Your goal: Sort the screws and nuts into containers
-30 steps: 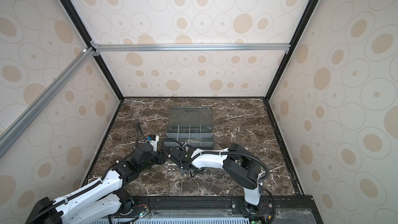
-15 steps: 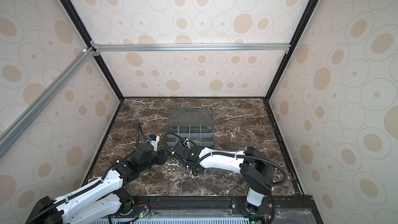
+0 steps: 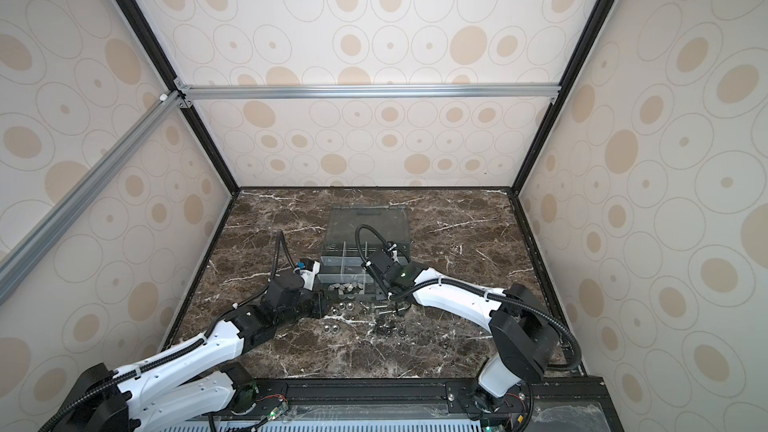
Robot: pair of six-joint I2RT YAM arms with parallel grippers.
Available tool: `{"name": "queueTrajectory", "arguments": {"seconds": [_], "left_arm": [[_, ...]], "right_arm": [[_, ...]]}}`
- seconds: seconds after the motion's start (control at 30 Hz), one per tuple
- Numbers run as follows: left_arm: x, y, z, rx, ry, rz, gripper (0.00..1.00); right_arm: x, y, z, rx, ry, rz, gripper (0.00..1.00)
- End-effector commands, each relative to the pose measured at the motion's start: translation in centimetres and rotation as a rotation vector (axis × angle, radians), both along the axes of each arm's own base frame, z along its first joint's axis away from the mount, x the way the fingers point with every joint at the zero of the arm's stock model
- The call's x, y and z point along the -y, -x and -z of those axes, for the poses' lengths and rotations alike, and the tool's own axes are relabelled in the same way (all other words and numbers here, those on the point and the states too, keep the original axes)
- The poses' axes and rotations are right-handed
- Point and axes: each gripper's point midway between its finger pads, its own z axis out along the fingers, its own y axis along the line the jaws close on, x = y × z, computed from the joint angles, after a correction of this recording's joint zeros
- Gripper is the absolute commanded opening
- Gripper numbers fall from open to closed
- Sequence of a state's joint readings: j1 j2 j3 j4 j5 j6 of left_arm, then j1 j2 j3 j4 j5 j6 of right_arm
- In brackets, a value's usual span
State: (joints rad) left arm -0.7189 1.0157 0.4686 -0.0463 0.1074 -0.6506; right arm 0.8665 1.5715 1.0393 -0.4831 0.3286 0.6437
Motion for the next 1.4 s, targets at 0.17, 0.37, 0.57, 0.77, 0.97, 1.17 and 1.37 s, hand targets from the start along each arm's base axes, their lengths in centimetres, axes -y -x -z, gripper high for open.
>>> {"name": "queueTrajectory", "arguments": {"seconds": [0.17,0.37,0.57,0.77,0.97,1.17,1.37], "left_arm": [[5.5,2.9,0.5,0.006,-0.066,0.223,0.43],[8.3,4.9,1.7,-0.027,-0.054,0.302,0.42],[9.7,5.6,2.4,-0.044,-0.078,0.354,0.43],[10.8,6.0,2.8,-0.047,-0.086,0.394,0.42],[11.8,6.6,4.2,-0.084,-0.135,0.431,0.42],[12.1,6.4,5.2,-0.1,-0.195,0.43,0.48],[12.0,6.4,6.4,-0.121,-0.283,0.418,0.5]], "right_arm": [[0.4,-0.4,2.3,-0.046,0.022,0.015,0.33],[0.3,-0.5,2.3,-0.051,0.012,0.028,0.45],[0.7,-0.3,1.4,-0.03,-0.006,0.043,0.51],[1.7,0.2,0.5,-0.012,-0.026,0.075,0.52],[3.5,1.6,0.4,-0.006,-0.044,0.118,0.53],[5.1,2.7,0.4,0.004,-0.048,0.145,0.53],[5.8,3.2,0.8,0.0,-0.051,0.167,0.54]]}}
